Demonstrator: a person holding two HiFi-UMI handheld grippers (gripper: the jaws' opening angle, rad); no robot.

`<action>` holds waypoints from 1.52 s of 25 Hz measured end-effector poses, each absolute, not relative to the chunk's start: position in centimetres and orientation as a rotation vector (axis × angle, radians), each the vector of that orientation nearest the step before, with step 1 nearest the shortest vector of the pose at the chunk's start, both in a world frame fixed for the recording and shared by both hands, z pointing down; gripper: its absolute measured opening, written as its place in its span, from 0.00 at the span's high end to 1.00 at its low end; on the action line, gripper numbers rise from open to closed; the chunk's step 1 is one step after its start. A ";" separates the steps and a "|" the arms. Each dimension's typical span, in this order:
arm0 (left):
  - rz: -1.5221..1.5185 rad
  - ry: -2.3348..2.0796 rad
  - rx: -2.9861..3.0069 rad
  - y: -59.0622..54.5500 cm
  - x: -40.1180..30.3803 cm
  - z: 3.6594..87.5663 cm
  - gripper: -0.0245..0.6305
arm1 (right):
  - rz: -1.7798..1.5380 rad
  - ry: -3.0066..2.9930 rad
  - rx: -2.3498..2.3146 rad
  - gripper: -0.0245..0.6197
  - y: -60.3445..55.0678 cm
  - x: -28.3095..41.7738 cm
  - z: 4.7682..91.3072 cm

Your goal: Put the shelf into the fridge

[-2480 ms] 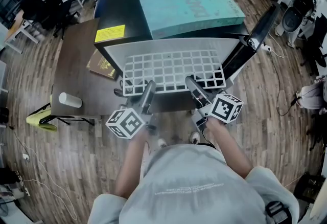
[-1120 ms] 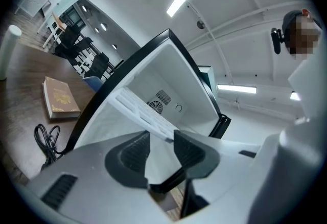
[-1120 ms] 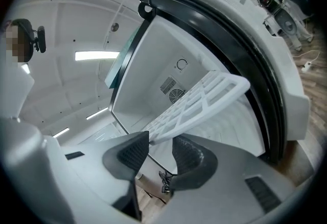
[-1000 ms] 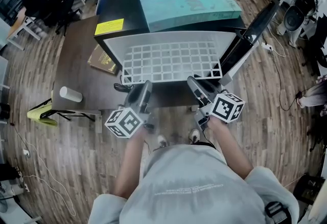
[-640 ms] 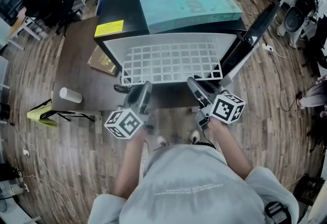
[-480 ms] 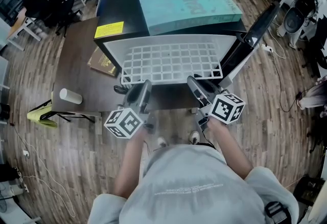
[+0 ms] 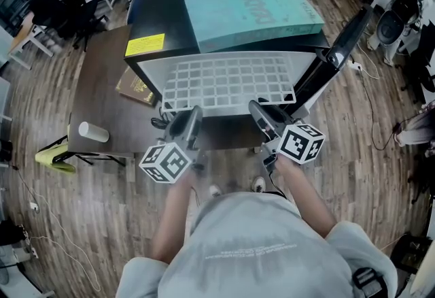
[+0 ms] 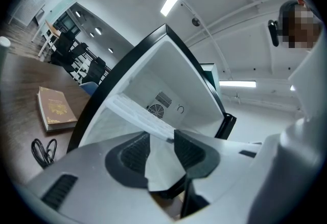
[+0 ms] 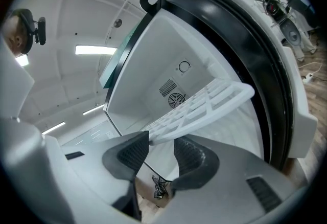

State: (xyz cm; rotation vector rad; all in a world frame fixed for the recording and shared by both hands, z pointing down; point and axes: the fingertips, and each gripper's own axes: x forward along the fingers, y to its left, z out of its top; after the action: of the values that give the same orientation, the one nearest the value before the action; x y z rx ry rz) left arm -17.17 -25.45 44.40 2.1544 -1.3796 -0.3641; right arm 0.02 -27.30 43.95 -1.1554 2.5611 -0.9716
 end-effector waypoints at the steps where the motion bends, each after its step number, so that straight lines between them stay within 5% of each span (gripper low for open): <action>1: -0.362 -1.379 2.155 -25.6 -17.2 44.4 0.74 | -0.971 2.561 -1.157 0.72 -27.5 0.0 43.9; 38: -0.333 -1.451 2.089 -34.8 -17.6 44.8 0.73 | -0.990 2.508 -1.259 0.70 -36.7 -0.6 44.4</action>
State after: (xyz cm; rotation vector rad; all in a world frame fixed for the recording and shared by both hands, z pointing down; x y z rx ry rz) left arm -17.61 -34.76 44.79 2.0885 -1.4511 -0.3333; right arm -0.56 -36.66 44.41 -1.2585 2.5076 -0.9898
